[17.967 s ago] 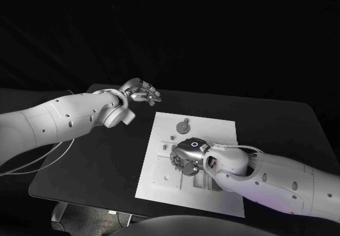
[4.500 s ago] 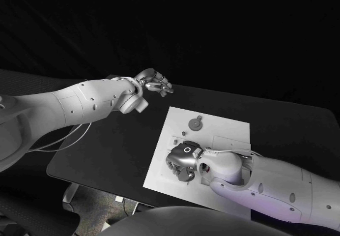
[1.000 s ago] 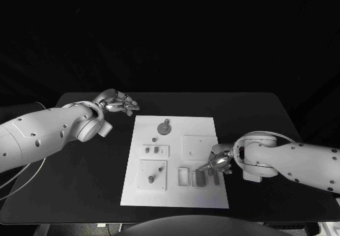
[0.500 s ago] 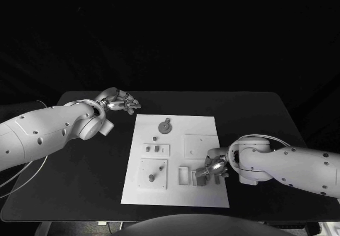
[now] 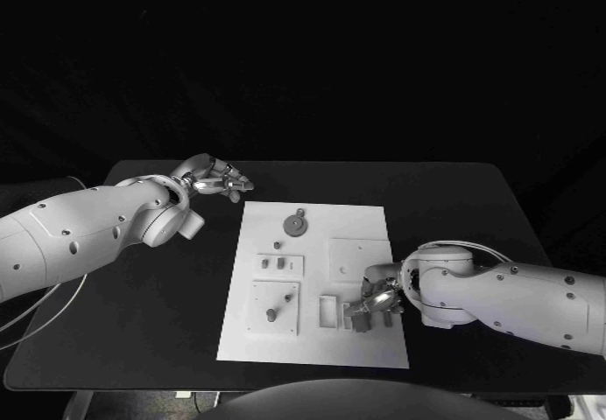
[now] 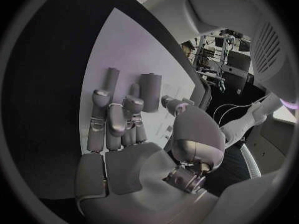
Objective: Assemble the parts on the task board
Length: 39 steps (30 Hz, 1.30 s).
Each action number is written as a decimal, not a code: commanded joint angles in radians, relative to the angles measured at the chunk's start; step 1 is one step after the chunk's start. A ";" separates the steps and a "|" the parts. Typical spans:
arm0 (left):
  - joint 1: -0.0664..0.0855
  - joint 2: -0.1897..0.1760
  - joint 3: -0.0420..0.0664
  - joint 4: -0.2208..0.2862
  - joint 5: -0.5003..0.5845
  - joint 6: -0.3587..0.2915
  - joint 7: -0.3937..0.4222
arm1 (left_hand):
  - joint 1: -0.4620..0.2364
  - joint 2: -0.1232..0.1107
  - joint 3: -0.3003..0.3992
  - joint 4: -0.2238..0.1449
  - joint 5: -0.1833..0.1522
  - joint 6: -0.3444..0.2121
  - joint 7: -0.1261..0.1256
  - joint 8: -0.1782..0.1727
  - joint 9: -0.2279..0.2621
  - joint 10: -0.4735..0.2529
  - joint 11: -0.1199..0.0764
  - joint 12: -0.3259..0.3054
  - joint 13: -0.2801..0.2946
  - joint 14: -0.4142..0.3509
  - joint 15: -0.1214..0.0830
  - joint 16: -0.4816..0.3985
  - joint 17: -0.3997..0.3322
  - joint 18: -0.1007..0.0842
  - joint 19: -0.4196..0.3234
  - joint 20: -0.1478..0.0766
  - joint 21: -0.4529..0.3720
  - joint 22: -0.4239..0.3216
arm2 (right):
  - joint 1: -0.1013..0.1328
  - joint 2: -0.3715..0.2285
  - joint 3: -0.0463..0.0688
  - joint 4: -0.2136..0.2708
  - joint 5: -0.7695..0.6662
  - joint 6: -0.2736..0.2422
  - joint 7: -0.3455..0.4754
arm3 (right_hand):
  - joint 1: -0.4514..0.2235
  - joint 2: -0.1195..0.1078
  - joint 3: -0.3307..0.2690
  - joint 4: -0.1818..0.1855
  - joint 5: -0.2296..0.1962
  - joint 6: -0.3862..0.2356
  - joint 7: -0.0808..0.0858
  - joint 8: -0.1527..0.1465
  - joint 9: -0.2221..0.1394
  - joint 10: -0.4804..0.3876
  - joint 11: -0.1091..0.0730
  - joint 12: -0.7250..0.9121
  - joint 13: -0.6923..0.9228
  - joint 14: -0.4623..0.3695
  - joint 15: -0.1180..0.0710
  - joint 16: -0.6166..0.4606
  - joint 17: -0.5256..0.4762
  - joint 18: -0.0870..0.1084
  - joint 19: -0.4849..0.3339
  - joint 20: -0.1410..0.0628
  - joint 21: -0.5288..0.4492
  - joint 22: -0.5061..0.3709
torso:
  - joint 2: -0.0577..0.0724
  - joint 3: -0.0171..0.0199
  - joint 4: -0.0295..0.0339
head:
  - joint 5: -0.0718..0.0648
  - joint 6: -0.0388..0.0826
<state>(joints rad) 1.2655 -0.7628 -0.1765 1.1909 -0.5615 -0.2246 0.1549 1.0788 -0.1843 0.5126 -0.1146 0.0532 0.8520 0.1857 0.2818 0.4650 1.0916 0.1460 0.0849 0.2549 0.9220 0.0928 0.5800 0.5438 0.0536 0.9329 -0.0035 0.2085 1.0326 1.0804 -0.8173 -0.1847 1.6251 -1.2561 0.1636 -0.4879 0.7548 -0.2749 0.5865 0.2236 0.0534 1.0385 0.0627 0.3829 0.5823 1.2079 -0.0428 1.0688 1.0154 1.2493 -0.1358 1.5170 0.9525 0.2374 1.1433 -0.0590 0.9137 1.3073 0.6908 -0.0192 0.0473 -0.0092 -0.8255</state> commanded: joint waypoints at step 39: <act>0.001 0.003 0.000 -0.007 0.001 0.017 -0.016 | -0.002 0.006 0.002 0.005 0.002 -0.005 -0.003 0.005 0.000 -0.002 0.004 -0.005 0.001 0.003 0.002 -0.010 0.007 0.015 0.002 -0.001 -0.010 0.003 | 0.057 -0.024 -0.006 0.009 0.331 -0.071 0.022 | 0.068 0.300 -0.016 -0.512 -0.001 0.038 0.003 -0.049 0.021 0.003 -0.001 -0.009 0.016 0.007 0.018 -0.028 0.033 0.024 -0.017 0.030 0.012 0.013 | 0.000 -0.0009 0.0006 | 0.012 0.001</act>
<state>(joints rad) 1.2656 -0.7618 -0.1767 1.1826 -0.5609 -0.2189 0.1398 1.0750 -0.1803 0.5143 -0.1107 0.0532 0.8520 0.1857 0.2818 0.4652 1.0916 0.1461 0.0849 0.2554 0.9220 0.0928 0.5761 0.5494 0.0505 0.9329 -0.0034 0.2048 1.0343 1.1363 -0.8440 -0.1904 1.6304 -1.0027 0.0945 -0.4667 0.8070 0.0043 0.3603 -0.0776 0.0505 1.0690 0.0679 0.3309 0.6025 1.2031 -0.0447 1.0648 1.0302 1.2485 -0.1175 1.4938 0.9852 0.2356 1.1220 -0.0336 0.9214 1.3081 0.6904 -0.0198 0.0468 0.0022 -0.8260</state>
